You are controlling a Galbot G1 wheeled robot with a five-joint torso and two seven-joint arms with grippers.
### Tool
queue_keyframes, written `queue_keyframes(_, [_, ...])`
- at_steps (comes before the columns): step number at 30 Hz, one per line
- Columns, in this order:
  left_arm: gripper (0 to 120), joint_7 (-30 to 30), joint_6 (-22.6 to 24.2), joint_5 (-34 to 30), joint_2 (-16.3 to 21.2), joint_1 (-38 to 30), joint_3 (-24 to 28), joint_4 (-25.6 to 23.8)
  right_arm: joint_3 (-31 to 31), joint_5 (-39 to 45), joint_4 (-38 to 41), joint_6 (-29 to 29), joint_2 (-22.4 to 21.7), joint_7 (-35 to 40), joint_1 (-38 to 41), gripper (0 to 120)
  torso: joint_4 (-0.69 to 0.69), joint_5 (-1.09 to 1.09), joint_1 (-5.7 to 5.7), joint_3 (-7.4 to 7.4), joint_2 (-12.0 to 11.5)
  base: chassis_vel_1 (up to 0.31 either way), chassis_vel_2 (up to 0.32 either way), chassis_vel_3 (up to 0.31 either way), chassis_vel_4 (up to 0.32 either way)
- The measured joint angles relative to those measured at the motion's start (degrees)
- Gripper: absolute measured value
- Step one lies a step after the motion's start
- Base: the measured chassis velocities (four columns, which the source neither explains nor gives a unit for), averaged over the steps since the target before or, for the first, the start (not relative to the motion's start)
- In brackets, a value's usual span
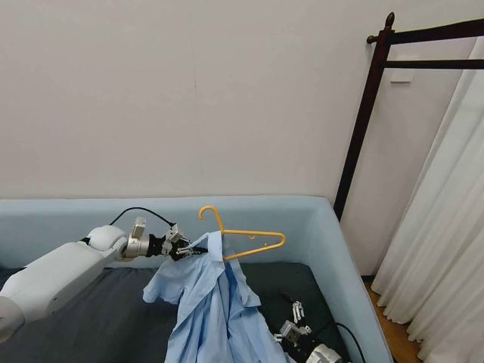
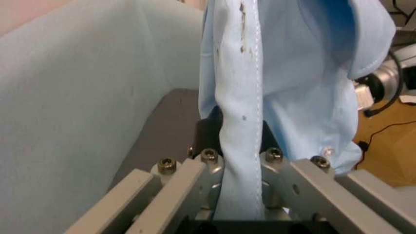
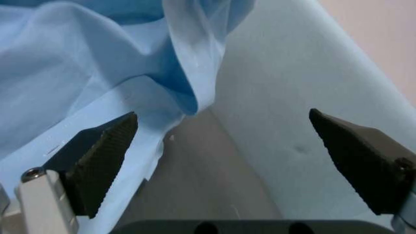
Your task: Pick up the clothes from the sofa and hang them on the clothes hanger.
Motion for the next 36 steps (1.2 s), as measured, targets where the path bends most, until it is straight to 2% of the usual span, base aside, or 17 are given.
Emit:
queue_keyframes(11, [1, 0.15, -0.04, -0.44, -0.12, -0.17, 0.24, 0.09, -0.48, -1.64, -6.48, 0.40, 6.35, 3.35, 2.97, 100, -0.02, -0.01, 0.00, 0.00, 0.00, 0.000, 0.000, 0.000, 0.000])
queue_keyframes(18, [1, 0.03, -0.04, -0.79, -0.14, -0.19, 0.42, 0.13, -0.36, 2.28, -7.38, -0.12, 7.29, 3.35, 3.46, 97, -0.02, -0.01, 0.00, 0.00, 0.00, 0.000, 0.000, 0.000, 0.000])
queue_keyframes(21, [1, 0.03, -0.04, -0.89, -0.38, -0.19, 0.55, 0.21, 0.08, 2.69, -8.29, -0.17, 7.98, 3.26, 3.79, 85, -0.02, -0.01, 0.00, 0.00, 0.00, 0.000, 0.000, 0.000, 0.000])
queue_keyframes(23, [1, 0.03, -0.04, -1.09, -0.46, -0.19, 0.56, 0.17, 0.34, 2.78, -8.75, -0.17, 8.36, 3.18, 3.99, 82, -0.02, 0.00, 0.00, 0.00, 0.00, 0.000, 0.000, 0.000, 0.000])
queue_keyframes(26, [1, -0.02, 0.05, -1.68, -0.62, 0.11, 0.63, -0.27, 0.62, 3.10, -10.18, -0.12, 9.40, 2.85, 4.75, 67, -0.02, 0.00, 0.00, 0.00, 0.00, 0.000, 0.000, 0.000, 0.000])
queue_keyframes(29, [1, -0.05, 0.09, -1.79, -0.69, 0.27, 0.65, -0.30, 0.52, 2.69, -11.00, -0.10, 10.03, 2.71, 5.36, 60, -0.02, -0.02, 0.01, 0.01, 0.00, 0.000, 0.000, 0.000, 0.000])
queue_keyframes(32, [1, -0.05, 0.12, -1.93, -0.74, 0.23, 0.68, -0.02, 0.28, 1.66, -12.35, -0.12, 11.05, 2.76, 6.48, 44, -0.01, 0.00, 0.00, 0.01, 0.00, 0.000, 0.000, 0.000, 0.000])
queue_keyframes(33, [1, -0.05, 0.12, -1.93, -0.74, 0.23, 0.68, -0.02, 0.28, 1.66, -12.35, -0.12, 11.05, 2.76, 6.48, 44, -0.01, 0.00, 0.00, 0.01, 0.00, 0.000, 0.000, 0.000, 0.000])
queue_keyframes(36, [1, -0.04, 0.12, -2.05, -0.69, 0.09, 0.68, 0.11, 0.12, 1.20, -13.40, -0.25, 11.30, 2.79, 7.36, 31, -0.01, 0.00, 0.00, 0.00, 0.00, 0.000, 0.000, 0.000, 0.000])
